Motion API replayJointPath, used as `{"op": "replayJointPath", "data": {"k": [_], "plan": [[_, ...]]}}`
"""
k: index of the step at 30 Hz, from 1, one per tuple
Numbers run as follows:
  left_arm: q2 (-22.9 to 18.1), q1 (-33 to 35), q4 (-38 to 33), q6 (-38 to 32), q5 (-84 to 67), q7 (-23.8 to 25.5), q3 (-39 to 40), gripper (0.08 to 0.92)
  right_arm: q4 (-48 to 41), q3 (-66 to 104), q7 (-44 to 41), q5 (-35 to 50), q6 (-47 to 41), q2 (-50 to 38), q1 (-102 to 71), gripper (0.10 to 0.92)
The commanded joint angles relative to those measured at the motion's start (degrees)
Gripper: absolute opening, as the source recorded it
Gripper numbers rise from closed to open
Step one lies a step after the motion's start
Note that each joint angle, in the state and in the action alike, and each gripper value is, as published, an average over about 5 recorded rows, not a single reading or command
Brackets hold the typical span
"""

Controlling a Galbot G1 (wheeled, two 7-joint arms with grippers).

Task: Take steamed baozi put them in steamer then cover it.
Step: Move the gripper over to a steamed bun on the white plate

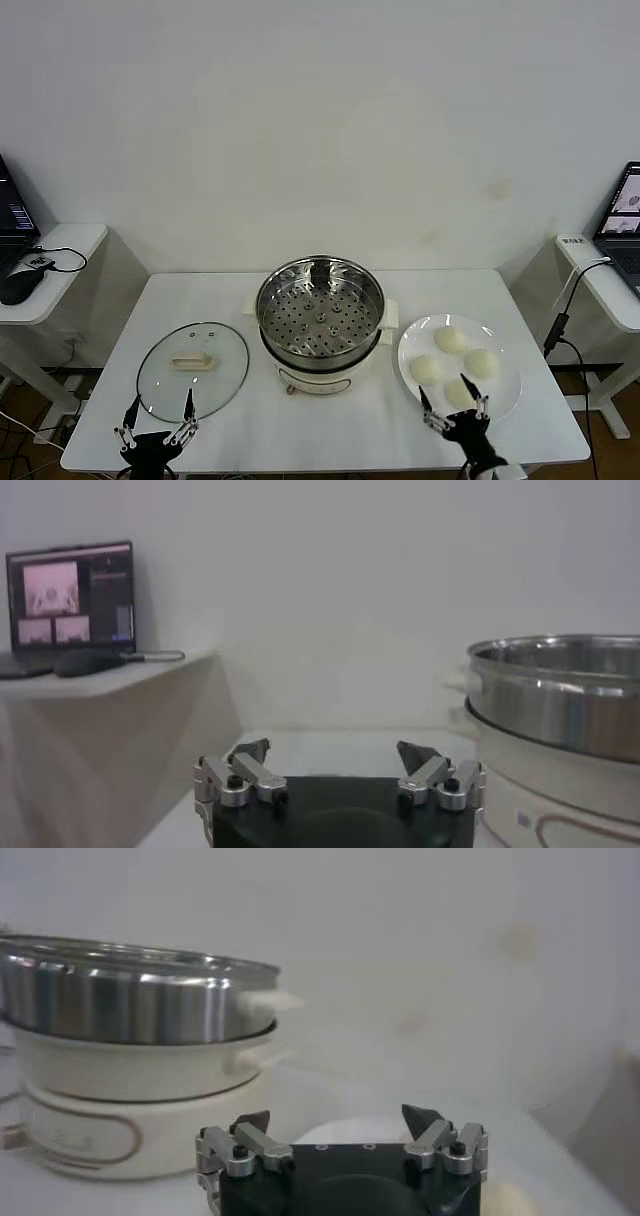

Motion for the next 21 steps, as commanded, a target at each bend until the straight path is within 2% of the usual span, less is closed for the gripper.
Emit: {"op": "replayJointPath", "data": {"k": [1,5,12,21], "plan": [[0.12,-1.11,0.20,-1.50,1.83,0.39,-0.34,0.823,0.74,2.41,-0.46,-7.11,-0.88,-2.65,3.03,0.823],[0.38,-2.02,0.72,-2.49,4.14,-0.45,-0.63,0.823,-0.85,4.31,-4.21,-13.40,-4.33,-9.65,7.86,0.822],[0.65,-3.96,0.99,-2.77,6.77,-1.33,-0.69,0.823,-6.52,1.09,-12.16,-19.04,-8.76,-23.41,16.67,0.823],[0.77,-5.66,1.11,-2.71,8.04,-1.94,-1.20,0.823,-15.80,-14.98,-24.31,-16.82,-11.71,-39.03,34.21,0.823]]}}
